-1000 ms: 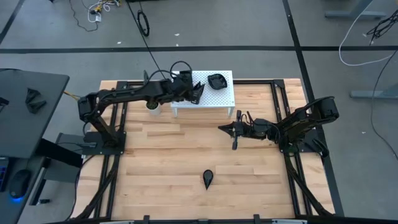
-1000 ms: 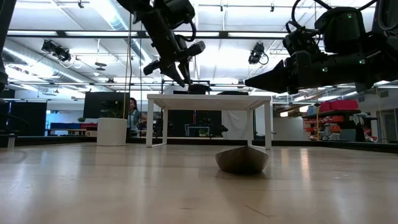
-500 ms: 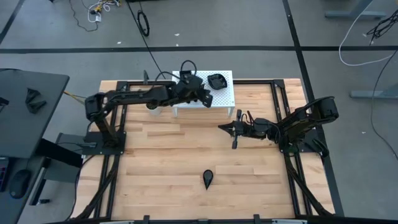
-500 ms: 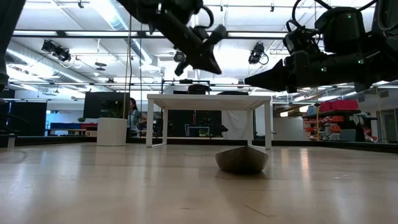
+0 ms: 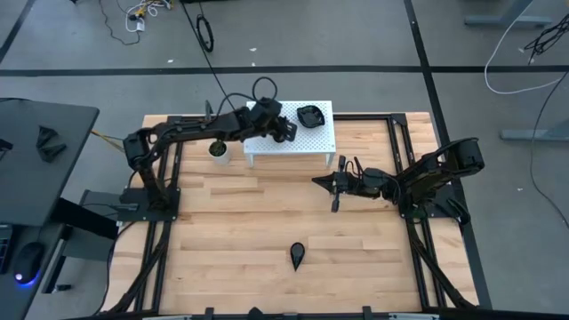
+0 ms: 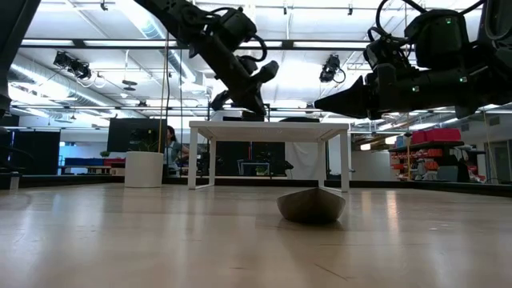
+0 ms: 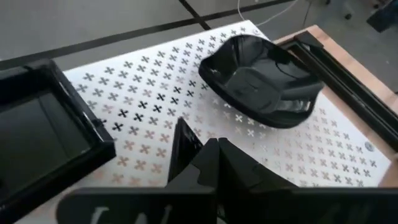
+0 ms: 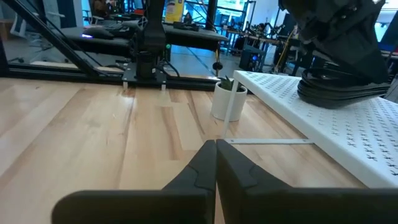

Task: Pick & Place Mini shaped plates
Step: Stack the black plate on top of the black plate on the shelf

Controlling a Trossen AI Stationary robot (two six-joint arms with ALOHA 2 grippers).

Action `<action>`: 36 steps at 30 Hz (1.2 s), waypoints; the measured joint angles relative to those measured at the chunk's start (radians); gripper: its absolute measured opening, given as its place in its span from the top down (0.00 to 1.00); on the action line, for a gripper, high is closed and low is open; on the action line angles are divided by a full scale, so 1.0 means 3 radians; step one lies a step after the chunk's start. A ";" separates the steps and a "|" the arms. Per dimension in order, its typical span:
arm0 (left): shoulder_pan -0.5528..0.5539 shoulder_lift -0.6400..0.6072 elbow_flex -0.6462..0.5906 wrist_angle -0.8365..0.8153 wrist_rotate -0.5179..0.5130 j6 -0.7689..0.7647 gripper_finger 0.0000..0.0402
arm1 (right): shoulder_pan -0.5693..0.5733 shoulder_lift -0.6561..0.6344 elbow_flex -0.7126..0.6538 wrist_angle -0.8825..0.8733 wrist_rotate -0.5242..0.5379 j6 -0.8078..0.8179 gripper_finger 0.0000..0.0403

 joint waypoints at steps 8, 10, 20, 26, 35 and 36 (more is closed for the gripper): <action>-0.0192 -0.0244 0.0004 -0.0255 -0.0078 0.0026 0.99 | 0.0000 0.0000 0.0000 -0.0001 0.0000 -0.0004 0.97; -0.0227 -0.0312 0.0005 -0.0534 -0.0208 -0.0008 0.99 | -0.0002 0.0000 0.0000 -0.0001 0.0000 -0.0005 0.97; -0.0260 -0.0285 0.0000 -0.0923 -0.0430 -0.0068 0.99 | -0.0022 0.0000 0.0000 -0.0004 0.0000 -0.0005 0.97; -0.0274 -0.0287 0.0001 -0.0897 -0.0469 -0.0003 0.98 | -0.0022 -0.0001 0.0000 -0.0022 0.0000 -0.0005 0.97; -0.0739 -0.0478 0.0005 -0.1266 -0.0509 0.0378 0.98 | -0.0022 0.0000 -0.0001 -0.0105 -0.0105 0.0264 0.97; -0.0828 -0.0477 0.0001 -0.1407 -0.0504 0.0336 0.98 | -0.0022 0.0000 -0.0001 -0.0107 -0.0158 0.0296 0.97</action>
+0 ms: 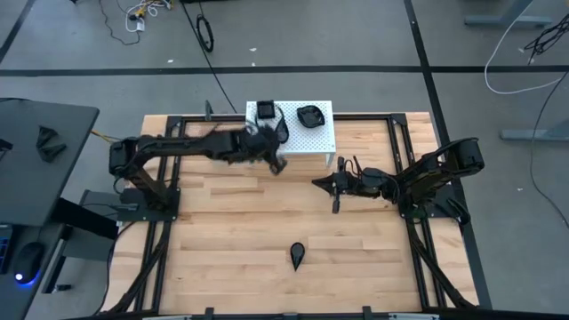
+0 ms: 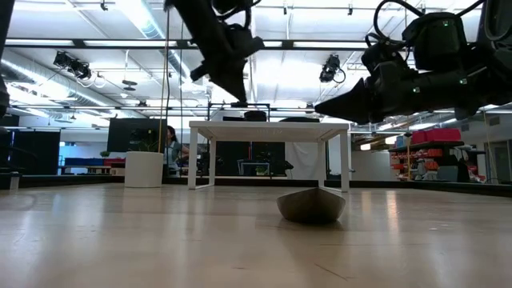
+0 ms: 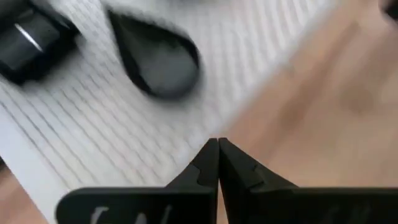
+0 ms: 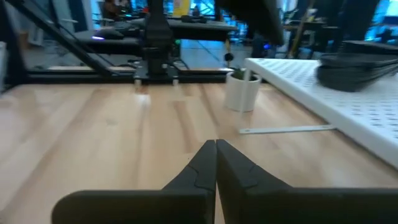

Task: Pick & Place Mini shaped plates
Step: Stack the black plate on top of the black plate on the shelf

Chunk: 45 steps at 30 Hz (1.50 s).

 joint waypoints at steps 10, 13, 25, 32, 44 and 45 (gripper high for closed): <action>-0.1273 0.0023 -0.0726 0.0493 -0.0019 -0.1270 0.97 | 0.0379 -0.0001 0.0000 -0.0098 -0.0200 0.0199 0.97; -0.1726 0.0100 -0.0870 0.0962 -0.0001 -0.1534 0.98 | 0.0713 -0.0001 0.0021 -0.0121 -0.0194 0.0264 0.97; -0.2499 0.1121 -0.0717 0.1685 -0.0055 -0.2301 0.99 | 0.2445 -0.0216 0.0536 -0.0987 0.0883 0.0366 0.99; -0.2200 0.1706 -0.0170 0.2156 0.0162 -0.1352 0.99 | 0.3082 -0.0565 0.0883 -0.1649 0.1753 0.0309 0.99; -0.1703 0.1887 0.0585 0.2287 0.0366 -0.0166 0.96 | 0.3367 -0.0600 0.0969 -0.1979 0.2103 0.0504 0.99; -0.1693 0.1887 0.0616 0.2208 0.0360 -0.0225 0.96 | 0.3389 -0.0600 0.0968 -0.2033 0.2134 0.0523 0.99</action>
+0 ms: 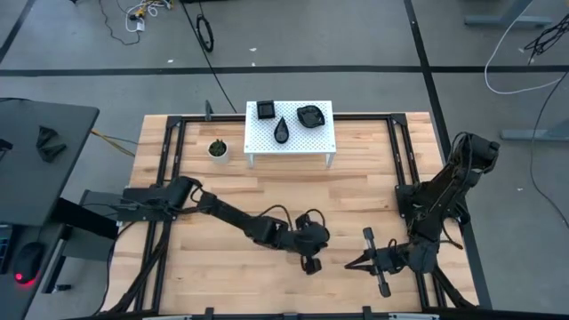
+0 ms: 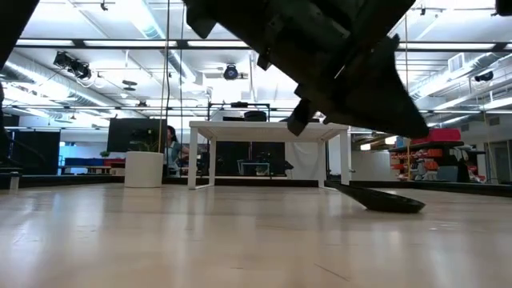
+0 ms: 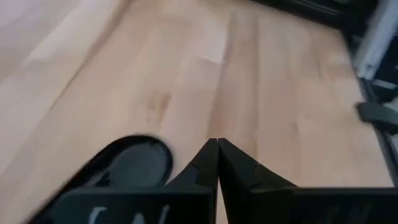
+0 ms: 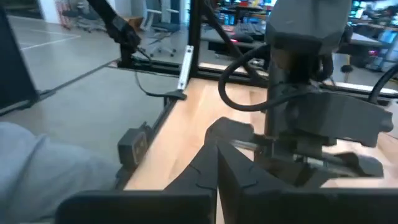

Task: Pick & Place Mini shaped plates
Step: Stack the black plate on top of the black plate on the shelf

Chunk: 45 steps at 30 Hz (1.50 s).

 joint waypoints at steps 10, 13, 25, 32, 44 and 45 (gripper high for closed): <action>-0.0293 -0.0159 0.0104 -0.1763 -0.0560 -0.1327 0.96 | -0.0665 0.0070 -0.0001 -0.1383 -0.0349 0.1997 0.95; -0.0546 -0.0181 0.0098 -0.2434 -0.0906 -0.1879 0.96 | -0.1108 0.0202 -0.0002 -0.1556 -0.0838 0.2021 0.90; -0.1067 -0.0179 -0.0229 -0.2614 -0.1822 -0.2907 0.96 | -0.2116 0.0695 -0.0002 -0.1290 -0.1698 0.1002 0.68; -0.1018 -0.0179 -0.0250 -0.2347 -0.1844 -0.2767 0.97 | -0.2190 0.0866 -0.0002 -0.1143 -0.1891 0.0806 0.81; -0.0876 -0.0178 -0.0248 -0.2047 -0.2400 -0.2700 0.98 | -0.2068 0.0612 -0.0003 -0.0568 -0.1152 0.1012 0.98; -0.0864 -0.0178 -0.0238 -0.2055 -0.2562 -0.2708 0.98 | -0.2024 0.0600 -0.0002 -0.0470 -0.0887 0.1073 0.98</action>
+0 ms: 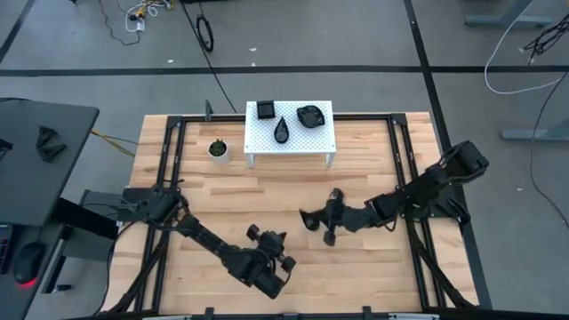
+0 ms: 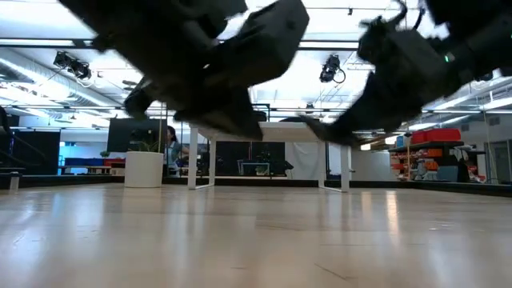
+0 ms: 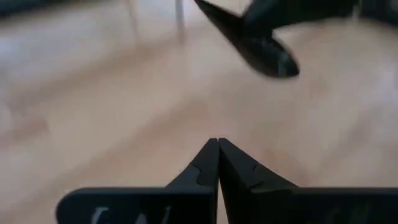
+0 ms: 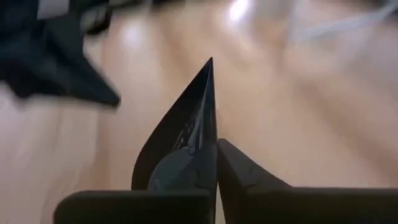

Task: Pick & Place Mini shaped plates
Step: Stack the black plate on top of the black plate on the shelf

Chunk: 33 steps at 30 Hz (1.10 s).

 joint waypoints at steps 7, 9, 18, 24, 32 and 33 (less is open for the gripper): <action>0.0018 0.0000 0.0251 0.0039 -0.1229 0.0578 0.90 | 0.0368 -0.0003 -0.0001 0.0792 0.1322 -0.0443 0.99; 0.0044 0.0000 0.0351 0.0048 -0.1286 0.0877 0.84 | 0.0455 -0.0003 -0.0001 0.0989 0.1430 -0.0730 0.99; 0.0164 0.0000 0.0499 0.1103 -0.1184 0.2729 0.49 | 0.0663 -0.0003 0.0000 0.1675 0.1609 -0.1697 0.99; 0.0184 0.0000 0.0503 0.1616 -0.0982 0.3166 0.44 | 0.0697 -0.0003 0.0000 0.1693 0.1865 -0.1972 1.00; 0.0302 0.0000 0.0503 0.1619 -0.1181 0.2700 0.52 | 0.0769 -0.0001 0.0000 0.1736 0.1962 -0.2100 1.00; 0.0317 0.0000 0.0503 0.1619 -0.1179 0.2698 0.53 | 0.0778 -0.0001 0.0000 0.1752 0.1960 -0.2110 1.00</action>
